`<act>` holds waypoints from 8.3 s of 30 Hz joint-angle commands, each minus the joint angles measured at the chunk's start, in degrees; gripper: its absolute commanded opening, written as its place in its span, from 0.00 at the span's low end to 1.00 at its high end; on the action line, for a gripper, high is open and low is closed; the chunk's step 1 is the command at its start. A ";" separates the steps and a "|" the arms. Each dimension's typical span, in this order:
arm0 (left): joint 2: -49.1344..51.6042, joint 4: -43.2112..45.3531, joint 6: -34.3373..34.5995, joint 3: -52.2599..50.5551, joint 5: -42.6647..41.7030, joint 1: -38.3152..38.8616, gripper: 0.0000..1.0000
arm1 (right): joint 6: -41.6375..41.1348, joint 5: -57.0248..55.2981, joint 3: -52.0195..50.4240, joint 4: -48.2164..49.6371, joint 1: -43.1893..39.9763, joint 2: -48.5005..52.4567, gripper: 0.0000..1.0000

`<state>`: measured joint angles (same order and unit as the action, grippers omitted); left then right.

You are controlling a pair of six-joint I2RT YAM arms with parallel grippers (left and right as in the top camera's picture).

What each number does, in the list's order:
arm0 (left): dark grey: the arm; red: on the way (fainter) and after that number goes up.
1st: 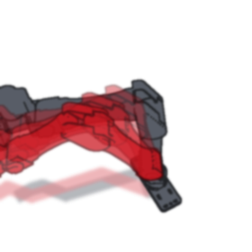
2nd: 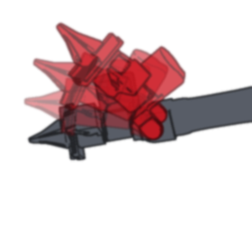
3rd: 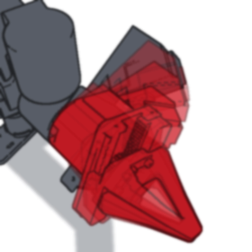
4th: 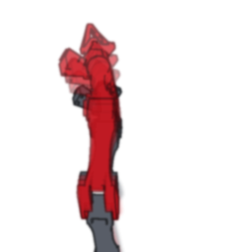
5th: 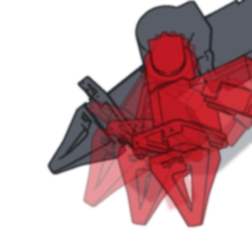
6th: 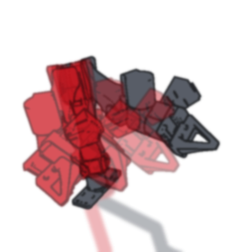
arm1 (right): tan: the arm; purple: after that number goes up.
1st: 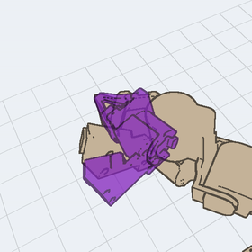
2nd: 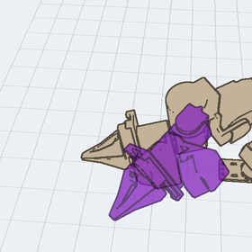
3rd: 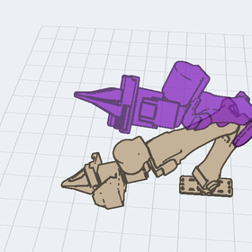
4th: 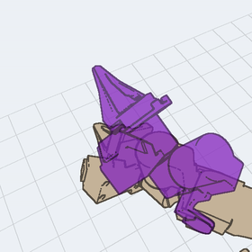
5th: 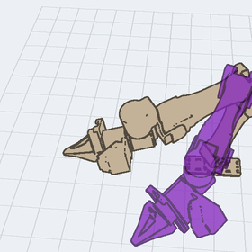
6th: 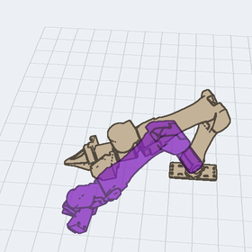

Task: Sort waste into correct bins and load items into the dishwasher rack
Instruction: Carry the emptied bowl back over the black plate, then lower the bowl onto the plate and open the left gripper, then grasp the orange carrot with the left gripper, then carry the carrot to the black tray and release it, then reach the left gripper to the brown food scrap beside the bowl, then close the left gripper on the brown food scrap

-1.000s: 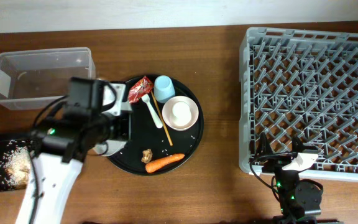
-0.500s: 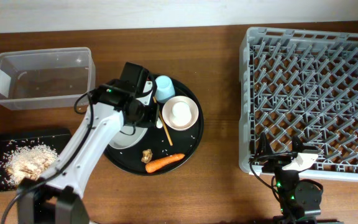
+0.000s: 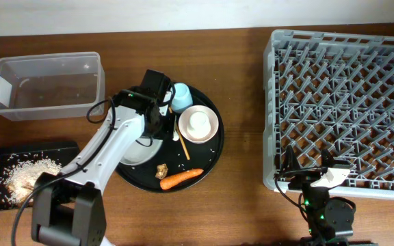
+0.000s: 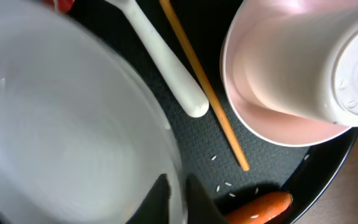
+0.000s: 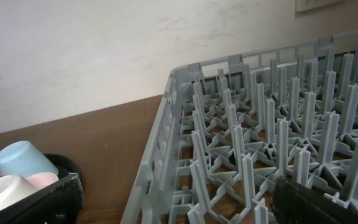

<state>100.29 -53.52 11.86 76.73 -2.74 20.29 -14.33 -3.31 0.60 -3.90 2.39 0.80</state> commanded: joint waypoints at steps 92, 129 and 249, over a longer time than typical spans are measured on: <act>-0.04 -10.60 0.17 -0.33 0.81 17.70 0.04 | 0.59 0.09 -0.28 -0.48 -0.22 -0.44 0.99; -8.57 -5.84 17.53 -5.70 0.96 -61.57 0.12 | 0.57 0.11 -0.28 -0.48 -0.22 -0.44 0.99; -12.26 9.09 18.64 -25.46 5.09 4.87 0.68 | 0.59 0.09 -0.28 -0.48 -0.22 -0.44 0.99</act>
<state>87.59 -46.57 30.52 50.22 4.05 23.73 -14.31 -3.31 0.60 -3.90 2.39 0.80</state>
